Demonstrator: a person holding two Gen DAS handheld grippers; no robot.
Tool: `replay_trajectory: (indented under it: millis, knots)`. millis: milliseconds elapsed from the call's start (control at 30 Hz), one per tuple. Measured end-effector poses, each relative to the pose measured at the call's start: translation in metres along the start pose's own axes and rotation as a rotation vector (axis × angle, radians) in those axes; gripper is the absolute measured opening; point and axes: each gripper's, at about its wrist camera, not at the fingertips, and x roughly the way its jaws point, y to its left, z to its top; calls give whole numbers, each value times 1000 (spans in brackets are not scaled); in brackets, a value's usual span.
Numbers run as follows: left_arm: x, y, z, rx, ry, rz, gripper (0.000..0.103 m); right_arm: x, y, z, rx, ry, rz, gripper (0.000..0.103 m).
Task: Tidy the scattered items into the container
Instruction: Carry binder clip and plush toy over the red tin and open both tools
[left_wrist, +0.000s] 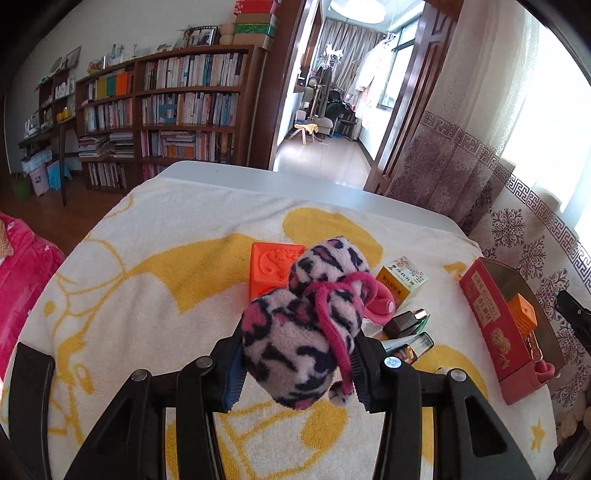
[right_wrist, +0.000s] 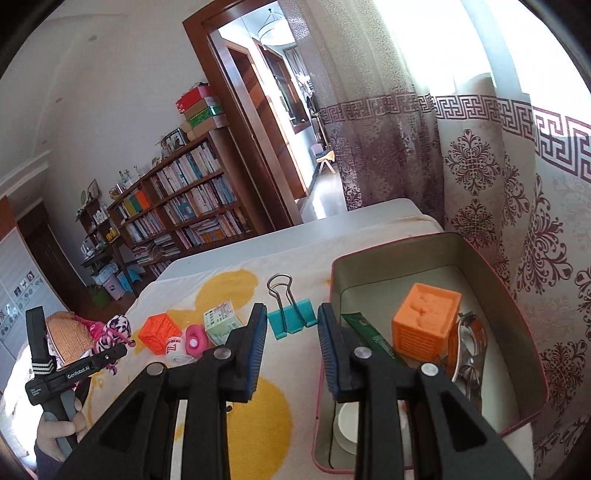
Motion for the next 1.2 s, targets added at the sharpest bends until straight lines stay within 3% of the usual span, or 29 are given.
replay_trajectory:
  millis: [200, 433, 700, 833, 1100, 1167, 1200]
  knots:
    - [-8, -74, 8, 122, 3, -124, 49, -4, -45, 8, 120, -9, -122, 31]
    - [-1, -167, 7, 252, 40, -257, 49, -18, -54, 12, 149, -44, -164, 31]
    - [17, -248, -1, 321, 87, -373, 49, -22, -69, 13, 211, -46, -178, 31]
    - [32, -271, 2, 322, 89, -393, 49, -24, -75, 13, 235, -53, -191, 31]
    - [70, -288, 34, 297, 72, -330, 49, -22, -79, 11, 255, -49, -202, 31]
    - [80, -292, 40, 295, 83, -335, 53, -19, -80, 11, 253, -38, -202, 31]
    - [85, -293, 41, 289, 94, -338, 61, -17, -81, 10, 257, -33, -203, 32]
